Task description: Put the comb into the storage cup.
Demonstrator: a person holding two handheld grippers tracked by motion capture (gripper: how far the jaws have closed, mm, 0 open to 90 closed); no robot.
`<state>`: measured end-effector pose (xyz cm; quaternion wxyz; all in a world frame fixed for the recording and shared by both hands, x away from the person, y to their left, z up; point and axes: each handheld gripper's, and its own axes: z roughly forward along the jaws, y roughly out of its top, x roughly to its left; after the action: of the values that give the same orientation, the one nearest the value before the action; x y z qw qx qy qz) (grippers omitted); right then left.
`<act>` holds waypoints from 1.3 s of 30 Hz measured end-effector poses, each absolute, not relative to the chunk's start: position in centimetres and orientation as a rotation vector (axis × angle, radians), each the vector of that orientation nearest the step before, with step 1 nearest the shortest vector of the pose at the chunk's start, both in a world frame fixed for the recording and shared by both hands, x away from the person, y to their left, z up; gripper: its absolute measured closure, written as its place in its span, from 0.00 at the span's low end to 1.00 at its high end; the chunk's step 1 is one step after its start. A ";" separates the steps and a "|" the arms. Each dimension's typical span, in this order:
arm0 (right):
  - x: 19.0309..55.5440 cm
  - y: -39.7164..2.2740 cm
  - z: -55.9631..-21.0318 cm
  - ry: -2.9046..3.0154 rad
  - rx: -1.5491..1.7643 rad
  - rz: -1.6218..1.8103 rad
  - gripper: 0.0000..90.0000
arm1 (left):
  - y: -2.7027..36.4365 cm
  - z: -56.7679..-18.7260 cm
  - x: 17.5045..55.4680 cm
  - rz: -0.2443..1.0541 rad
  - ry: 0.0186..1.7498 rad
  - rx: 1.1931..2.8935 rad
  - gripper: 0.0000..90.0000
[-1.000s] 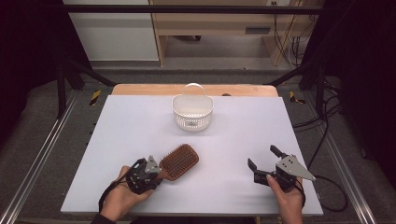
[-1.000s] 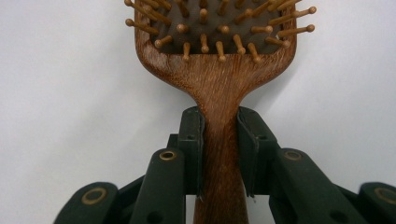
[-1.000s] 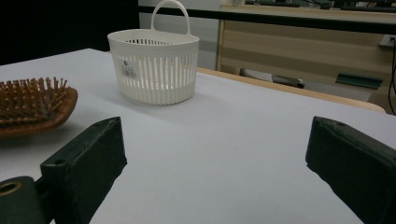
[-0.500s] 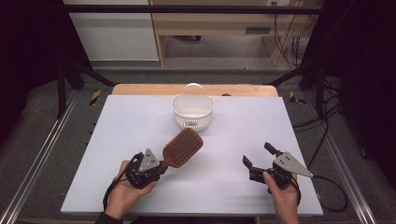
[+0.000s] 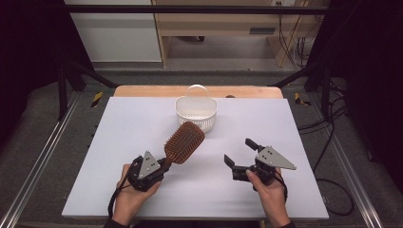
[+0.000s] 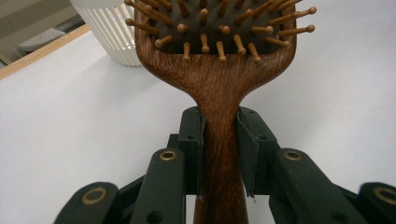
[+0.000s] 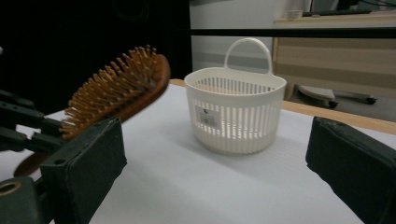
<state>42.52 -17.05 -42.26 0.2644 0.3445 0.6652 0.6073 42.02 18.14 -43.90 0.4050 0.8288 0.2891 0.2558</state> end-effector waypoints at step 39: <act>46.3 -8.2 -40.1 1.961 1.058 1.992 0.20 | 16.6 -43.3 40.6 0.686 0.638 1.960 0.80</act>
<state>46.25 -8.19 -40.14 0.0766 0.3529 0.6543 0.6645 40.55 16.62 -43.26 0.4657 0.7985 0.2598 0.2794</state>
